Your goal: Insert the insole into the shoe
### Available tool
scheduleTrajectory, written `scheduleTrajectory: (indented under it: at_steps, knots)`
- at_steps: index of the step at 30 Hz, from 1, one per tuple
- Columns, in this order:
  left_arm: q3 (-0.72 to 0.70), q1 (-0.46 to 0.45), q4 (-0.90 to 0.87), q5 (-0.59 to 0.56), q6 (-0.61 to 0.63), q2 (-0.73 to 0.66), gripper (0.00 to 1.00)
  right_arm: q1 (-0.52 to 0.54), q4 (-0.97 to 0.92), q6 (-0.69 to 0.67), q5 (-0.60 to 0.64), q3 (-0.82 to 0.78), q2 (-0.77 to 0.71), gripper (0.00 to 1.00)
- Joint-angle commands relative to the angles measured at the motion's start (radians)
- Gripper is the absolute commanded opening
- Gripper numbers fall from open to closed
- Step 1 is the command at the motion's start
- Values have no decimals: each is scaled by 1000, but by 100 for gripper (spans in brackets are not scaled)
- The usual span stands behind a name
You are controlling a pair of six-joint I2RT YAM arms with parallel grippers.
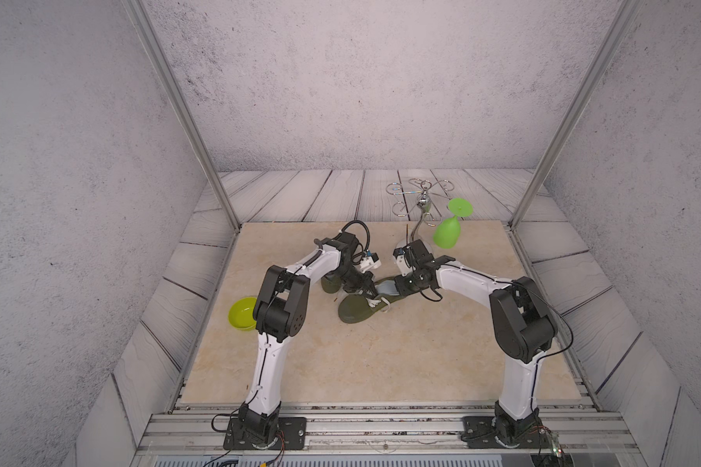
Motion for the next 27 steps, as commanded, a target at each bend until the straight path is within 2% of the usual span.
scheduleTrajectory:
  at_steps: [1,5,8,11,17,23,27]
  knots:
    - [25,-8,36,48,34,8,0,41,-22,-6,-37,54,93,13]
    - [5,-8,44,52,31,-6,0,40,-96,25,27,130,179,15]
    - [-16,-6,46,48,34,-28,0,42,-90,47,73,125,194,17]
    - [-36,-5,53,46,33,-46,0,42,-96,47,95,124,202,22]
    - [-27,5,38,18,39,-58,0,41,-134,41,127,65,44,41]
    - [4,8,-28,-38,73,-67,0,43,-200,53,130,24,-95,42]
    - [3,9,-47,-59,83,-73,0,48,-248,61,104,38,-129,42]
